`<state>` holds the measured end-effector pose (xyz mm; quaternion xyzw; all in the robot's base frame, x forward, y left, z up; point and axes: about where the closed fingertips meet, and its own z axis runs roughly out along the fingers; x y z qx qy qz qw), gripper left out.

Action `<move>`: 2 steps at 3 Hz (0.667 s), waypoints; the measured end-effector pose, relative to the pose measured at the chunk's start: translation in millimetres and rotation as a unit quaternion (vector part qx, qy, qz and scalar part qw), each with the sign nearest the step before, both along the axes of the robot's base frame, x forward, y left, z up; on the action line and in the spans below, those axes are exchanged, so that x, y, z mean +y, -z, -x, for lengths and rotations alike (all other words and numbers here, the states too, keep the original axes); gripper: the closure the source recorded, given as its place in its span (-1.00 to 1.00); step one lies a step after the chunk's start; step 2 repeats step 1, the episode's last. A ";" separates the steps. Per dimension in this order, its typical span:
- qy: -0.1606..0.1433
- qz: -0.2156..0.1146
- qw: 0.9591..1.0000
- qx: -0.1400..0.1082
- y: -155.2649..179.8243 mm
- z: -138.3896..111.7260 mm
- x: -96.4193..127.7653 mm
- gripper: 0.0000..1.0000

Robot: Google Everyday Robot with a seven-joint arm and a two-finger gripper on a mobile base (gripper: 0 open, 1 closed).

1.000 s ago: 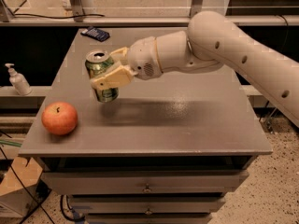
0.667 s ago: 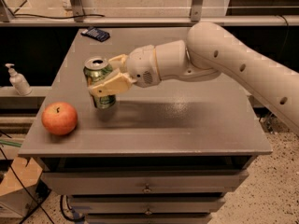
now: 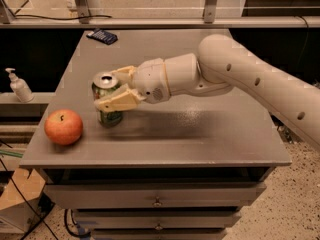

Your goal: Move green can near apple

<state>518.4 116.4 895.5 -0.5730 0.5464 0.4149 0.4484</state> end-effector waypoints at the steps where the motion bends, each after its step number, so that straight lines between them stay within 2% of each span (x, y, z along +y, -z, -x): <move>1: -0.001 0.000 1.000 0.000 -0.7 0.6 1.8 -1.00; 2: -0.001 0.000 1.000 0.000 -0.7 0.6 1.8 -1.00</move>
Offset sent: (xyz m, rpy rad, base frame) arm 0.0000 0.0000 0.0000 0.0000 0.0000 0.0000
